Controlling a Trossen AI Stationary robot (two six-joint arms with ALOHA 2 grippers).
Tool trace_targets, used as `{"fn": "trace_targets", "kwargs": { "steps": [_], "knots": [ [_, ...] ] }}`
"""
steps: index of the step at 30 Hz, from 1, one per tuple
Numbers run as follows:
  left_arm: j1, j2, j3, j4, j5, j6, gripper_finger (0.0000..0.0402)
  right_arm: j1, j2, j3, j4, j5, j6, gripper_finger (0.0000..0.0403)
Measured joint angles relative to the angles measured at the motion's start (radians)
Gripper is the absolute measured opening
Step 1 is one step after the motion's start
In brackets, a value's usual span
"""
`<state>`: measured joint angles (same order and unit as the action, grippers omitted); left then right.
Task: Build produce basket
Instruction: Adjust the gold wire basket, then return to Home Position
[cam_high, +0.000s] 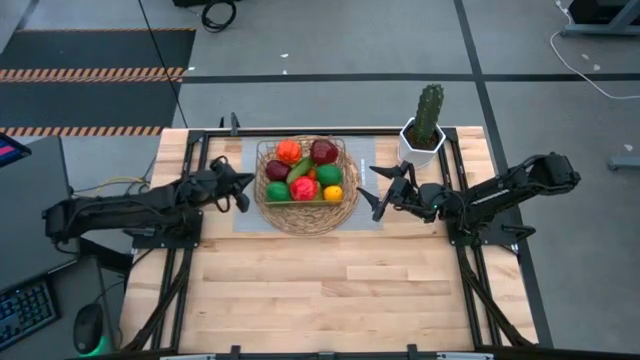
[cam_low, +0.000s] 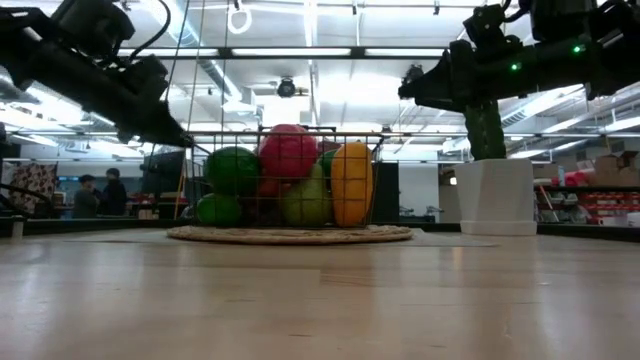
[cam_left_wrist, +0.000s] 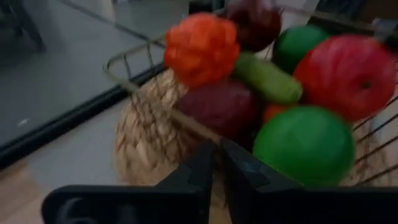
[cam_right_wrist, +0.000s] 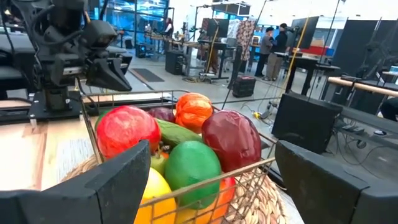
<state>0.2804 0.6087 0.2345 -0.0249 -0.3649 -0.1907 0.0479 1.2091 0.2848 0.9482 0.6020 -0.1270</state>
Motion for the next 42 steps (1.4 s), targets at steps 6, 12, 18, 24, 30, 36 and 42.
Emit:
{"fn": "trace_targets", "kwargs": {
  "steps": [6, 12, 18, 24, 30, 36, 42],
  "knots": [
    [-0.004, 0.057, 0.001, 0.078, 0.003, 0.016, 0.0022, 0.000, 0.000, 0.000, 0.000, 0.000, 0.000, 0.0348],
    [-0.004, 0.096, 0.003, 0.090, 0.003, 0.009, 0.0018, 0.000, 0.000, 0.000, -0.006, -0.001, -0.001, 0.0348],
    [-0.002, 0.068, 0.007, 0.142, -0.017, 0.067, 0.0018, 0.000, 0.000, 0.000, -0.008, 0.016, -0.005, 0.0348],
    [-0.003, 0.050, 0.093, 0.092, -0.039, 0.105, 0.0018, -0.008, 0.000, 0.000, -0.023, 0.068, -0.007, 0.0348],
    [-0.046, 0.049, 0.146, 0.055, 0.020, 0.124, 0.0011, -0.011, 0.000, 0.000, -0.018, 0.065, 0.024, 0.0348],
    [-0.120, 0.022, 0.152, 0.055, 0.033, 0.089, 0.0008, -0.011, -0.019, 0.000, 0.008, -0.083, 0.100, 0.0348],
    [-0.206, -0.003, 0.152, 0.088, 0.060, 0.072, 0.0009, -0.032, -0.091, 0.035, -0.129, -0.196, 0.183, 0.0348]
  ]
}}
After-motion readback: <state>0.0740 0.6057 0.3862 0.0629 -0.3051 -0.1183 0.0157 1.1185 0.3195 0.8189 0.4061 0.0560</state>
